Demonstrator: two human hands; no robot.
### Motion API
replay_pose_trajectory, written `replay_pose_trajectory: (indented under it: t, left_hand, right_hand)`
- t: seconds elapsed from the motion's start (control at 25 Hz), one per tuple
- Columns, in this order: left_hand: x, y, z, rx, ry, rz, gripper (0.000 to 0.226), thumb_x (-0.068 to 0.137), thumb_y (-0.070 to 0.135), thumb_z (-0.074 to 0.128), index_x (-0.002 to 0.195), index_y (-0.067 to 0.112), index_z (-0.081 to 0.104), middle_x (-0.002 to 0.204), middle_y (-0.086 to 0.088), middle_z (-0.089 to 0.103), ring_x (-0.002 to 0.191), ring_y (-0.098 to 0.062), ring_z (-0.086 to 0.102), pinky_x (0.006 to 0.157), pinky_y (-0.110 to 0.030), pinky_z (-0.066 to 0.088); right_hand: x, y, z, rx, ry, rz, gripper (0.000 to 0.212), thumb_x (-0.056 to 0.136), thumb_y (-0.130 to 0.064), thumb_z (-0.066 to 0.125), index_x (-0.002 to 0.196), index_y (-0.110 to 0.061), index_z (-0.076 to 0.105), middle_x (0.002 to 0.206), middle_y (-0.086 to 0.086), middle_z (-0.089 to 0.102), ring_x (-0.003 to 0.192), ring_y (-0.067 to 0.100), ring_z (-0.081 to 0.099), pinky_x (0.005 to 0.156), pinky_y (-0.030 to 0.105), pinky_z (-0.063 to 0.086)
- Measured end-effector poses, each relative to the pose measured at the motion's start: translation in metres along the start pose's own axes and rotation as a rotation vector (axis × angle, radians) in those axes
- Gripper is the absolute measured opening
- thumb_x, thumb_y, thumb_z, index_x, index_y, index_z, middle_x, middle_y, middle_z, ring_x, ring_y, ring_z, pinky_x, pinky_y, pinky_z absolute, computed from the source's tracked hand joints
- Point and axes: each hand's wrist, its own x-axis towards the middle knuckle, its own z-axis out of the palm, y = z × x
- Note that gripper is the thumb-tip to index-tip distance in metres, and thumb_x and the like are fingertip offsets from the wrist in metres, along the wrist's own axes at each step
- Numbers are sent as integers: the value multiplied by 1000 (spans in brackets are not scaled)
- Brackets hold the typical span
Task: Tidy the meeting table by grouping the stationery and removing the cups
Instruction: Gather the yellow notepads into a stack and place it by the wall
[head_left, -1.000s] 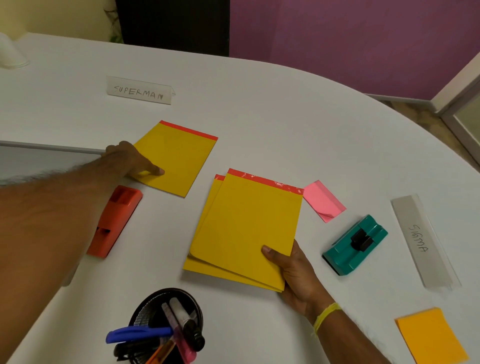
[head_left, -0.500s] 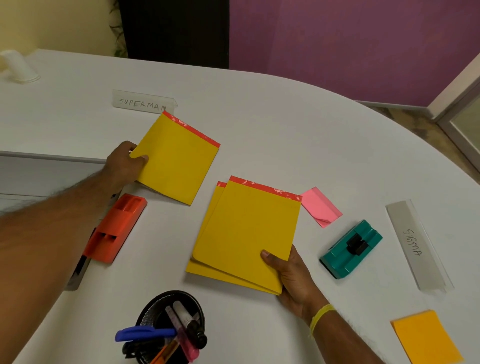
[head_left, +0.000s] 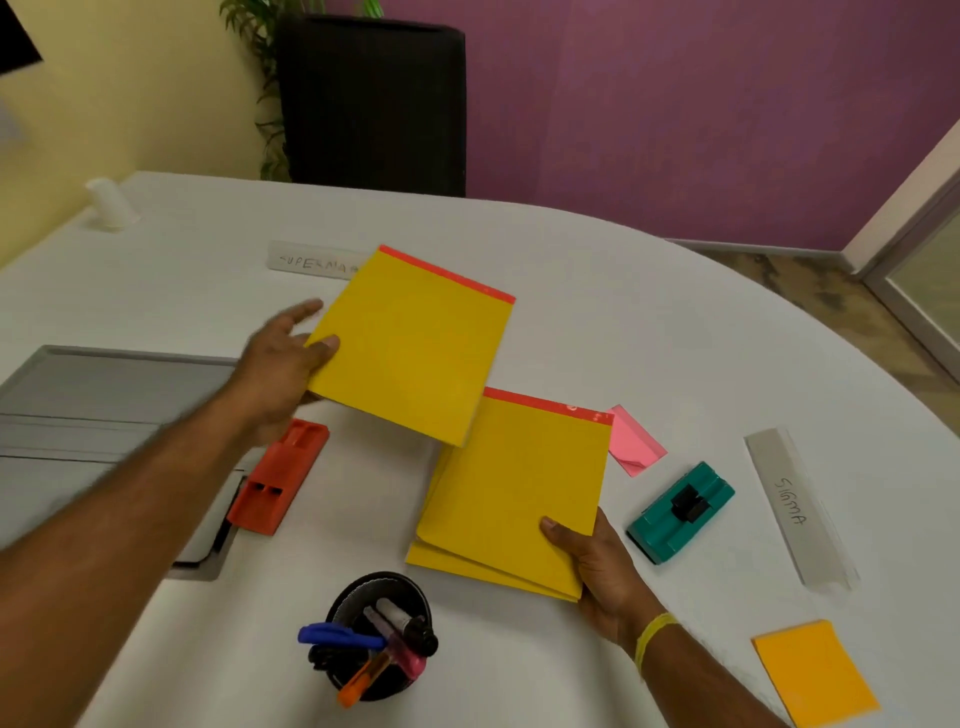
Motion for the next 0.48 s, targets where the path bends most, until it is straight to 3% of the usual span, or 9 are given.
replay_pose_trajectory:
  t: [0.12,0.32,0.48]
  left_hand:
    - [-51,4,31,-68,-75,-53,46,99,5,47,142,20,46,133,-13,58,100,-30,60,70,-38,53]
    - [-140,27,72,-77,-122,-63,47,99,4,48,140,27,47,126,-2,63,102,-22,64,67,-32,56]
    - [-215,38,91,64,-178,26,46,97,2,53,133,30,49,127,4,61,123,-23,56,102,-41,49]
  right_hand:
    - [-33,-23,4,23,-26,-37,51,87,-12,62,133,-30,49,127,7,67,112,36,65,84,49,57]
    - [-103,-75,8,99,-71,-158,46,87,-18,58,132,-28,52,125,7,69,111,35,67,84,49,59]
    - [-170,-97,-6,88,-96,-203,52,87,-29,53,139,-26,46,131,7,65,117,35,64,93,53,54]
